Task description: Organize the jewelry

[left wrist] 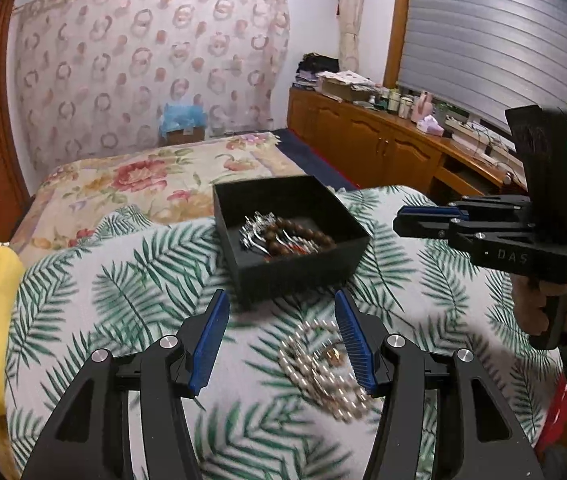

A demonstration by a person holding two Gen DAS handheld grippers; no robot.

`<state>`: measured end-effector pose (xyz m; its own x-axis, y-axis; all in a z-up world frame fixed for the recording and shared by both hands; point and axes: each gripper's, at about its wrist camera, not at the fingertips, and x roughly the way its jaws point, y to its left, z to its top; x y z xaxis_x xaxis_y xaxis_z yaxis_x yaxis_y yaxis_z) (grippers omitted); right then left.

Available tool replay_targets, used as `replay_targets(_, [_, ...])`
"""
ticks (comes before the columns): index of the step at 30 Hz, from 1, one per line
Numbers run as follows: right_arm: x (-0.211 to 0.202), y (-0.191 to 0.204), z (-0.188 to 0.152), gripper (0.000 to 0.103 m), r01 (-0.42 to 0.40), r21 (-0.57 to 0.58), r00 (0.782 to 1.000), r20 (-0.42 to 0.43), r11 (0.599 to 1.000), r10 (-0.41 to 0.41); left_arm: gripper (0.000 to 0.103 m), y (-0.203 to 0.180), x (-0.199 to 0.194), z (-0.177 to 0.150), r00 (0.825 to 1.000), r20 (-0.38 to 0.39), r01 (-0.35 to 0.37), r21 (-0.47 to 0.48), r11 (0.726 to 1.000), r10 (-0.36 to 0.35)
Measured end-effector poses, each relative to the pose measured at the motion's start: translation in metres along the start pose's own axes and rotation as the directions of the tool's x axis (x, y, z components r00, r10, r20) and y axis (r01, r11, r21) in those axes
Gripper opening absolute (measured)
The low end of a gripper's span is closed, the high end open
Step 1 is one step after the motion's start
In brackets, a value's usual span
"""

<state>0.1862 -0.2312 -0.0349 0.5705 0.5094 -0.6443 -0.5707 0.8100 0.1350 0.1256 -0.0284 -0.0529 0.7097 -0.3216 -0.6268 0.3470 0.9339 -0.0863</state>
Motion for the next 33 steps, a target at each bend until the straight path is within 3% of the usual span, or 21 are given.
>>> replay_targets(5, [-0.011, 0.011, -0.029, 0.017, -0.004, 0.010, 1.000, -0.017, 1.000, 0.005, 0.053, -0.012, -0.008, -0.018, 1.000, -0.011, 0.005, 0.011, 1.000, -0.004])
replay_targets(8, [-0.015, 0.018, -0.045, 0.017, -0.014, 0.013, 0.999, -0.032, 1.000, 0.015, 0.063, -0.017, -0.014, -0.026, 1.000, -0.010, 0.000, 0.009, 1.000, 0.000])
replay_targets(10, [-0.016, 0.024, -0.054, 0.017, -0.026, 0.009, 0.999, -0.046, 1.000, 0.026, 0.063, -0.021, -0.018, -0.032, 1.000, -0.012, -0.005, 0.010, 1.000, 0.005])
replay_targets(12, [-0.017, 0.029, -0.065, 0.017, -0.032, 0.002, 0.997, -0.068, 0.999, 0.032, 0.074, -0.022, -0.021, -0.037, 1.000, -0.013, -0.013, 0.005, 1.000, 0.013])
replay_targets(14, [-0.016, 0.032, -0.074, 0.017, -0.043, 0.006, 0.995, -0.090, 0.999, 0.043, 0.078, -0.024, -0.023, -0.042, 1.000, -0.013, -0.012, -0.001, 1.000, 0.012])
replay_targets(18, [-0.013, 0.044, -0.091, 0.028, -0.068, -0.019, 0.990, -0.124, 0.998, 0.065, 0.090, -0.024, -0.024, -0.051, 0.999, -0.021, -0.027, -0.010, 1.000, 0.027])
replay_targets(25, [-0.001, 0.061, -0.108, 0.028, -0.073, -0.099, 0.979, -0.197, 0.992, 0.052, 0.091, -0.022, -0.020, -0.057, 0.998, -0.050, -0.042, -0.031, 0.999, 0.041])
replay_targets(29, [-0.001, 0.065, -0.109, 0.009, -0.039, -0.142, 0.980, -0.200, 0.989, 0.010, 0.092, -0.021, -0.016, -0.058, 0.997, -0.063, -0.042, -0.040, 0.998, 0.039])
replay_targets(33, [-0.005, 0.053, -0.110, 0.008, 0.016, -0.124, 0.983, -0.178, 0.992, -0.039, 0.092, -0.024, -0.013, -0.059, 0.997, -0.069, -0.019, -0.034, 0.999, 0.017])
